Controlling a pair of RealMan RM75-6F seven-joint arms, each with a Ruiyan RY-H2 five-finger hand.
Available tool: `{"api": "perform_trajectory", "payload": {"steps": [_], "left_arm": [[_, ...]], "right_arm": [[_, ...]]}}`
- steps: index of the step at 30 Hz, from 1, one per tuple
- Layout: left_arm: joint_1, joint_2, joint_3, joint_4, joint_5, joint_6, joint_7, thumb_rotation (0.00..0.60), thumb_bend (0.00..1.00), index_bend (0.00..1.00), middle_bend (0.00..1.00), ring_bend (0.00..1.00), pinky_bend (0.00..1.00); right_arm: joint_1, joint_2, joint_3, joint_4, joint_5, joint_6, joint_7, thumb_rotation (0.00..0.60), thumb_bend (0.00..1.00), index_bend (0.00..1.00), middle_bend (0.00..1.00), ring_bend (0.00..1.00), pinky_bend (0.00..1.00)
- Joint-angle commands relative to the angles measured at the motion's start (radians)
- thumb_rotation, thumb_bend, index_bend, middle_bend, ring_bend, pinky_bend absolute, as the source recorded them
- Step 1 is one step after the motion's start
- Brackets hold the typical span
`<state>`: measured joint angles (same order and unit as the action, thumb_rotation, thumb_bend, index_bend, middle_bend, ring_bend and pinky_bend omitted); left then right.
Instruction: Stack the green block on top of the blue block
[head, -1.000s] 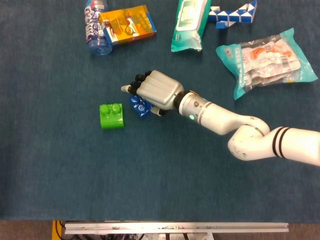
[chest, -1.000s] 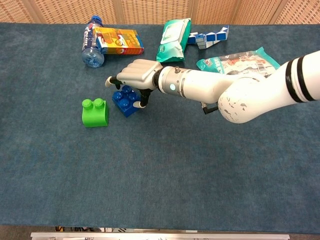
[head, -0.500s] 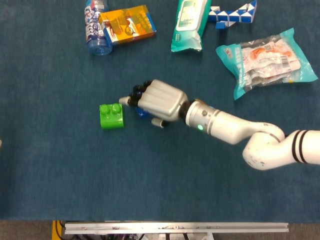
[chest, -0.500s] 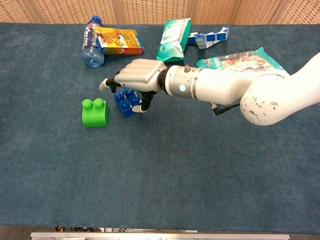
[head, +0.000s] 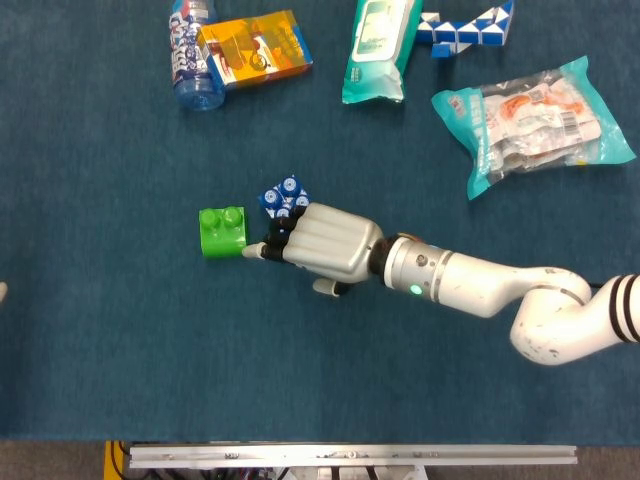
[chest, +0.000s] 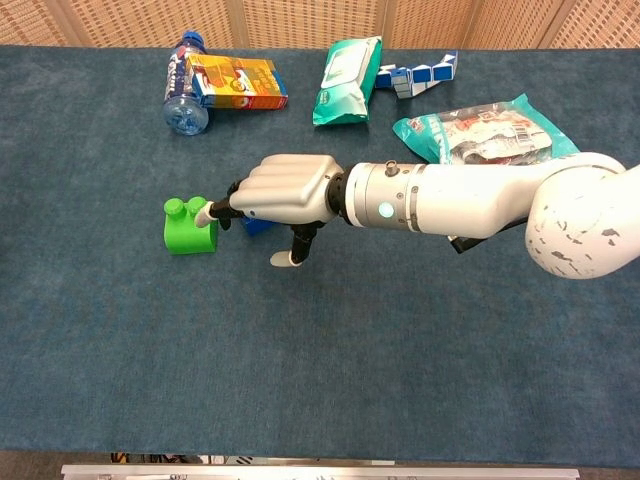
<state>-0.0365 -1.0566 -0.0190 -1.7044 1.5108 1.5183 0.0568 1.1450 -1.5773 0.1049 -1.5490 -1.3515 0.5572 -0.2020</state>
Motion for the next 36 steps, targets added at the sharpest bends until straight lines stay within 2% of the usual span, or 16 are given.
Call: {"api": "perform_trajectory", "payload": {"steps": [1, 6, 16, 26, 36], "left_arm": [[0.001, -0.001, 0.001, -0.002, 0.003, 0.004, 0.000, 0.600, 0.15, 0.08, 0.09, 0.10, 0.10], [0.003, 0.001, 0.004, -0.004, 0.001, 0.000, 0.005, 0.600, 0.15, 0.08, 0.09, 0.10, 0.10], [0.007, 0.002, 0.006, -0.008, 0.007, 0.008, 0.006, 0.600, 0.15, 0.08, 0.09, 0.10, 0.10], [0.009, 0.006, 0.003, -0.004, -0.002, 0.008, -0.005, 0.600, 0.15, 0.08, 0.09, 0.10, 0.10], [0.013, 0.011, -0.002, 0.004, -0.013, 0.010, -0.022, 0.600, 0.15, 0.08, 0.09, 0.10, 0.10]], "right_arm": [[0.000, 0.000, -0.010, -0.021, 0.024, -0.012, -0.005, 0.600, 0.29, 0.10, 0.24, 0.16, 0.26], [0.002, -0.007, -0.017, -0.030, 0.052, -0.017, -0.020, 0.600, 0.29, 0.08, 0.24, 0.16, 0.26], [0.021, -0.081, -0.005, 0.000, 0.107, -0.025, -0.014, 0.600, 0.29, 0.06, 0.24, 0.16, 0.26], [0.037, -0.172, 0.011, 0.131, 0.084, -0.037, 0.050, 0.600, 0.29, 0.06, 0.24, 0.16, 0.26], [0.068, -0.285, 0.043, 0.275, -0.004, -0.039, 0.177, 0.600, 0.29, 0.06, 0.24, 0.16, 0.26]]}}
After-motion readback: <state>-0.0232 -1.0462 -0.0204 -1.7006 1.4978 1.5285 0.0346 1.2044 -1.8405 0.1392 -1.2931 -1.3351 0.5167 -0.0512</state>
